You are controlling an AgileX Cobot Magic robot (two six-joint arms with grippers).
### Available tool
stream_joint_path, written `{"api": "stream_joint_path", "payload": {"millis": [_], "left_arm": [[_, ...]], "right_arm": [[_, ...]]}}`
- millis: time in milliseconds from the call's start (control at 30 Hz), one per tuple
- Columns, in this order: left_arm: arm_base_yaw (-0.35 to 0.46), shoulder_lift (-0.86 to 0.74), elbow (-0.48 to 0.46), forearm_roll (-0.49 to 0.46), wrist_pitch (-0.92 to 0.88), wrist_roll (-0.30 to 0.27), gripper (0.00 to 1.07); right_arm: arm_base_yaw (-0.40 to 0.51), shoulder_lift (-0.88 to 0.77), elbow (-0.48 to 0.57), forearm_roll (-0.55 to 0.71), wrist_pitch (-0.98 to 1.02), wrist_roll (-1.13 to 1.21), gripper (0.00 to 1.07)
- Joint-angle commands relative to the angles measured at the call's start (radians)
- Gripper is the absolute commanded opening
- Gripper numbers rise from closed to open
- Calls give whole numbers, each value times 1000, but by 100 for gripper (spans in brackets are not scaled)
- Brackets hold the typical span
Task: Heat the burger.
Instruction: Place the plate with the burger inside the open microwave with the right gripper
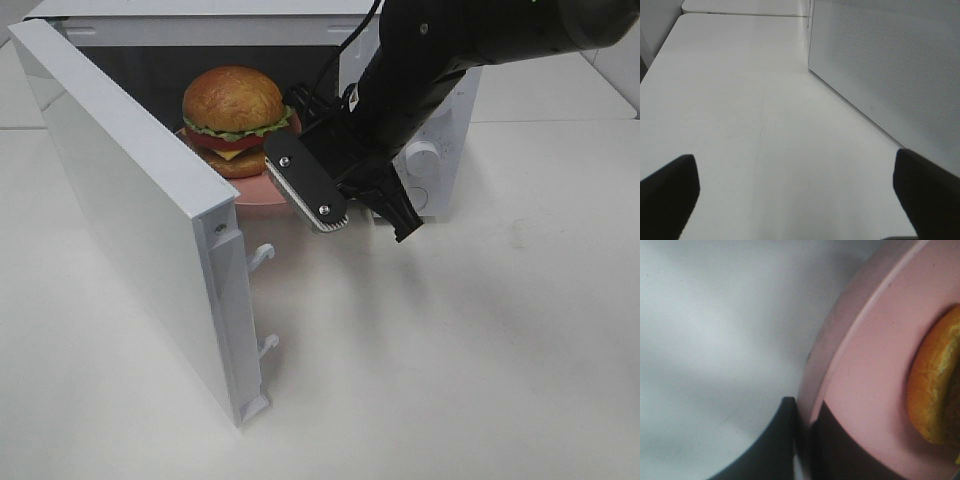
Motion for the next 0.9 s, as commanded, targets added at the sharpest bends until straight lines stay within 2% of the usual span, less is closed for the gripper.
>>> {"api": "stream_joint_path", "payload": {"millis": [33,433,900], "left_arm": [[-1,-16,-1,-2,-13,-2,98],[-1,-16,-1,-2,-13,-2,98],[-1,-16,-1,-2,-13,-2,98]], "right_arm": [[-4,17,-63,-4,-51,30,0],[-4,103,-176,-13,-26,90,0],[-4,252,-379,-86,-24,222,0]]}}
